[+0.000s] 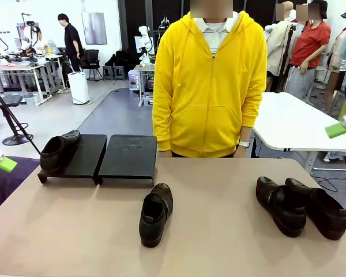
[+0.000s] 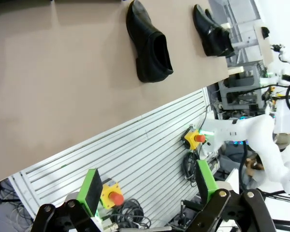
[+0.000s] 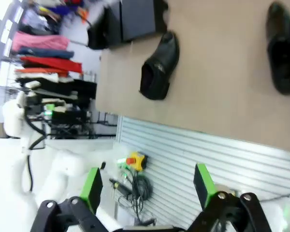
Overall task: Organize the shoes by placing them on the stand.
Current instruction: Pick up one Shoe and place it in the middle of the table.
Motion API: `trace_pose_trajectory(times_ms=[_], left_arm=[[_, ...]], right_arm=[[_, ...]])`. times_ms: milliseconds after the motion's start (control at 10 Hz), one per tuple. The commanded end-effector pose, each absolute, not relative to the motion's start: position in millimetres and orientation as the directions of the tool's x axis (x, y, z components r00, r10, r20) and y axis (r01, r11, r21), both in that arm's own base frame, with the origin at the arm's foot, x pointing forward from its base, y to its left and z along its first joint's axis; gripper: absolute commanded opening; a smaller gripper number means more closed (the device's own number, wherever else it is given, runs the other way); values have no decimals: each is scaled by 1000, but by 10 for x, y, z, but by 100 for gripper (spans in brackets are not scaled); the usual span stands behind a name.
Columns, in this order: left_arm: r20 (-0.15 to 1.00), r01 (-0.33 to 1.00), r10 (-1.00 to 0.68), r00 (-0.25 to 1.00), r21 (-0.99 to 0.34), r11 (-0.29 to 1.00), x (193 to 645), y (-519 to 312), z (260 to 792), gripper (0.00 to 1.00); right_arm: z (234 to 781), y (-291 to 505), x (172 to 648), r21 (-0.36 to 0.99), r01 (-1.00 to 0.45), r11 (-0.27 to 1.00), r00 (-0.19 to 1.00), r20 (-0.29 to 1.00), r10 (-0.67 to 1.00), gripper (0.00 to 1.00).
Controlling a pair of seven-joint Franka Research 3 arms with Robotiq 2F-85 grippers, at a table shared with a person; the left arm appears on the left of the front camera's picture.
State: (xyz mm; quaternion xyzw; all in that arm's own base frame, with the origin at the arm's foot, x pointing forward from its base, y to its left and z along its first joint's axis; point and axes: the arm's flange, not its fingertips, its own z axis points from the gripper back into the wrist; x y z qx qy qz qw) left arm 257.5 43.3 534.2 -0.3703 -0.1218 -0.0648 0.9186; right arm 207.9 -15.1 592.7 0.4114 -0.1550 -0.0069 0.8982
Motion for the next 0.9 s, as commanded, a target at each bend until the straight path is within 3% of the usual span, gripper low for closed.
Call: trace_pose_trajectory(times_ms=[0,200,300,800], left_arm=[[284,226,-37,958,-673,704,2568,449,5349,100],[284,226,-37,958,-673,704,2568,449,5349,100],[284,226,-37,958,-673,704,2568,449,5349,100],[284,226,-37,958,-673,704,2568,449,5349,100]], right_arm=[[4772,294,2095,692,-48,720,996,86,-16,100],[4642,480,2475,528,-27,849,988,-114,103,100],[5482,49,2302,708,-15,706,997,59,-39,100],[5482,49,2302,708,-15,706,997,59,-39,100]])
